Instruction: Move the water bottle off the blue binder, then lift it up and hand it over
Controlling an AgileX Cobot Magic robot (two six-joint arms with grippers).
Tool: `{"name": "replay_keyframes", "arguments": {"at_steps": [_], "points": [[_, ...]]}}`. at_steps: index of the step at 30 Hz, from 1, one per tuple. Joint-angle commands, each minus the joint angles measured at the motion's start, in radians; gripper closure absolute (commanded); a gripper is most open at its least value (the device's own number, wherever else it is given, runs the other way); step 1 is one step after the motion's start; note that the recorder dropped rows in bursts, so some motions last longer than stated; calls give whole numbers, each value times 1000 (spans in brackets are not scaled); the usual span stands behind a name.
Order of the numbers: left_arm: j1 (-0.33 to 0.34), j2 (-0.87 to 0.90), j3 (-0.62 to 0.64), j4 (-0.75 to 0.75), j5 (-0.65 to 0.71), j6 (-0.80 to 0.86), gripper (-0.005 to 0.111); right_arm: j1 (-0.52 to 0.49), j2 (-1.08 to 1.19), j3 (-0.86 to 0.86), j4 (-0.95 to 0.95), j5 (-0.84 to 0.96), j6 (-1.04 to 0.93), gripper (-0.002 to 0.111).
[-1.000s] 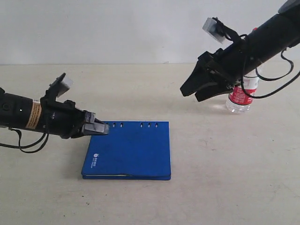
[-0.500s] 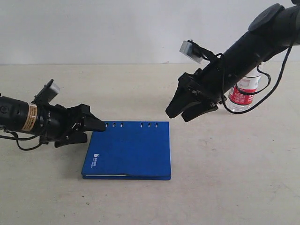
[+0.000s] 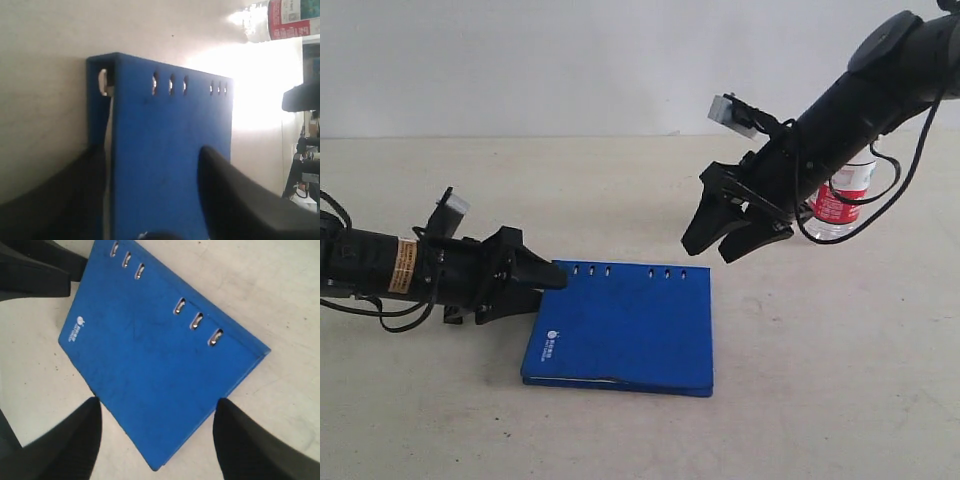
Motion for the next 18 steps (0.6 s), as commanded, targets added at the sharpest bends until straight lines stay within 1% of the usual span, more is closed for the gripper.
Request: {"name": "replay_keyframes", "arguments": {"at_steps": [1, 4, 9, 11, 14, 18], "points": [[-1, 18, -25, -1, -85, 38, 86, 1, 7, -2, -18, -6, 7, 50], [-1, 18, -40, -1, -120, 47, 102, 1, 7, -2, -18, -4, 7, 50], [-1, 18, -46, -8, -120, 58, 102, 1, 7, -2, -18, -4, 5, 50], [-1, 18, -46, -8, -133, 79, 102, 1, 7, -2, -18, -4, -32, 50], [-1, 18, -46, 5, -213, 165, 102, 1, 1, -11, -10, 27, -101, 50], [-1, 18, -46, 47, -313, 231, 102, 1, -18, -69, 24, 60, -219, 50]]}}
